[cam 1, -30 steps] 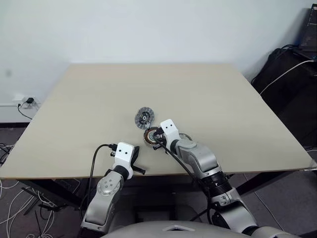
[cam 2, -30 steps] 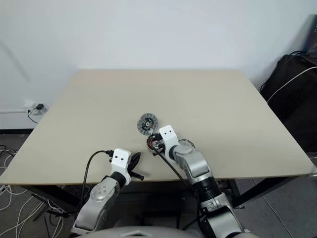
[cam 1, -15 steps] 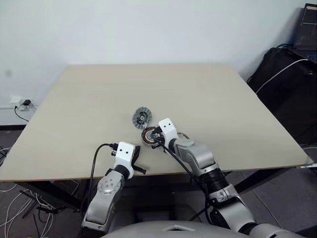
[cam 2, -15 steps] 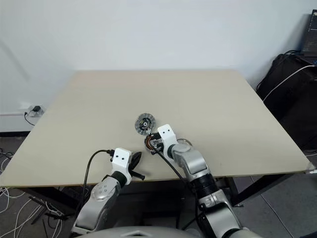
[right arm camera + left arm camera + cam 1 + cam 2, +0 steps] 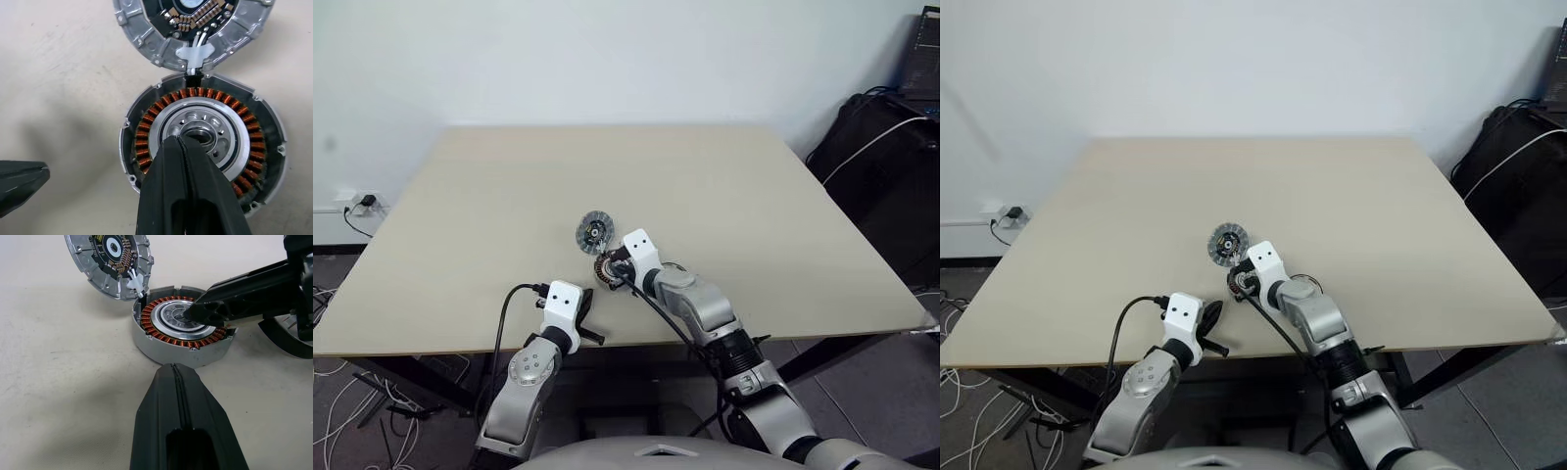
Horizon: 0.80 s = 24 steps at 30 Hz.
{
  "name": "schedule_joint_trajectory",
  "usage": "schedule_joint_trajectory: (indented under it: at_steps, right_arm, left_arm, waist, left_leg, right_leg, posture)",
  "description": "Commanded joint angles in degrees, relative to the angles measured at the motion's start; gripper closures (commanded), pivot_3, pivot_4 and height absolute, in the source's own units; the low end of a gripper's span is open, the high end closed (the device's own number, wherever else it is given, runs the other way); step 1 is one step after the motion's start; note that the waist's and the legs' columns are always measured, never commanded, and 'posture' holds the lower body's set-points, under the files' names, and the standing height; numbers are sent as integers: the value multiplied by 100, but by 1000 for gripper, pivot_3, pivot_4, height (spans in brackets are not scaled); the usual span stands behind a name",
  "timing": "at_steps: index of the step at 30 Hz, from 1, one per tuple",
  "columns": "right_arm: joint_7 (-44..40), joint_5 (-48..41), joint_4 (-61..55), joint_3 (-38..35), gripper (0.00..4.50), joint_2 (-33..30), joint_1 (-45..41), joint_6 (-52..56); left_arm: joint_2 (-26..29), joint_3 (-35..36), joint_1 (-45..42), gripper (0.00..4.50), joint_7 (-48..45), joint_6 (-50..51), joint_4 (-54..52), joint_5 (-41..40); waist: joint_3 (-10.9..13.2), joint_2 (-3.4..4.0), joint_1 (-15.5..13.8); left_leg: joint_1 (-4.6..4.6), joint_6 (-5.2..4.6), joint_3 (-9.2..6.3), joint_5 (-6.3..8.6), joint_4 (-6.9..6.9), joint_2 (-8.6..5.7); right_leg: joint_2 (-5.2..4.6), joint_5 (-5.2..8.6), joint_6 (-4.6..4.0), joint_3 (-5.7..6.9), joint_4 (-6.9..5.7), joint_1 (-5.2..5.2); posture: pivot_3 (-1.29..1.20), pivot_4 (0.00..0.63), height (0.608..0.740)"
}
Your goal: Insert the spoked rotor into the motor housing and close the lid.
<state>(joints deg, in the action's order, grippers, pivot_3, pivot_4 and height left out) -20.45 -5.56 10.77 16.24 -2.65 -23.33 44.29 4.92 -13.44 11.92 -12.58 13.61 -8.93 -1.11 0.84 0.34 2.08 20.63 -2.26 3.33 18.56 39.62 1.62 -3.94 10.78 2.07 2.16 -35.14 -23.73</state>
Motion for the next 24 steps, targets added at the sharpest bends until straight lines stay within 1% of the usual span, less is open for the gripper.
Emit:
schedule_joint_trajectory:
  at_steps: [1,5,10,17,24]
  right_arm:
    - [-66,23,-161,7,4466,-47,-21,-41]
    - [-154,5,-405,-1,4466,-148,54,-87]
    - [-89,-15,-484,-105,4466,-63,63,-389]
    - [223,233,63,-82,4466,135,-208,-662]
    - [380,424,827,-82,4466,320,-609,-943]
  left_arm:
    - [-8,-16,-47,4500,-23,-19,-43,-7]
    - [8,-28,-42,4500,-35,-7,-53,-2]
    - [16,-49,-47,4500,-56,14,-47,-12]
    - [15,-67,-38,4500,-78,33,-47,-17]
    - [8,-61,-6,4500,-68,38,-64,-21]
  waist:
    - [0,0,1]
    - [0,0,-1]
    - [1,1,4]
    - [2,2,2]
    - [3,4,3]
  left_leg:
    - [0,0,0,0,0,0]
    - [-1,0,-1,0,0,0]
    - [-1,1,0,0,0,1]
    - [-1,1,1,0,0,1]
    - [-1,1,0,0,-2,1]
  right_leg:
    - [0,0,0,0,0,0]
    - [0,1,2,1,-1,0]
    - [0,13,22,1,-1,-1]
    - [0,14,22,1,-1,-1]
    - [0,0,-1,1,-1,-1]
  posture:
    - [0,0,740]
    - [0,0,740]
    - [0,0,740]
    - [0,0,740]
    - [0,0,740]
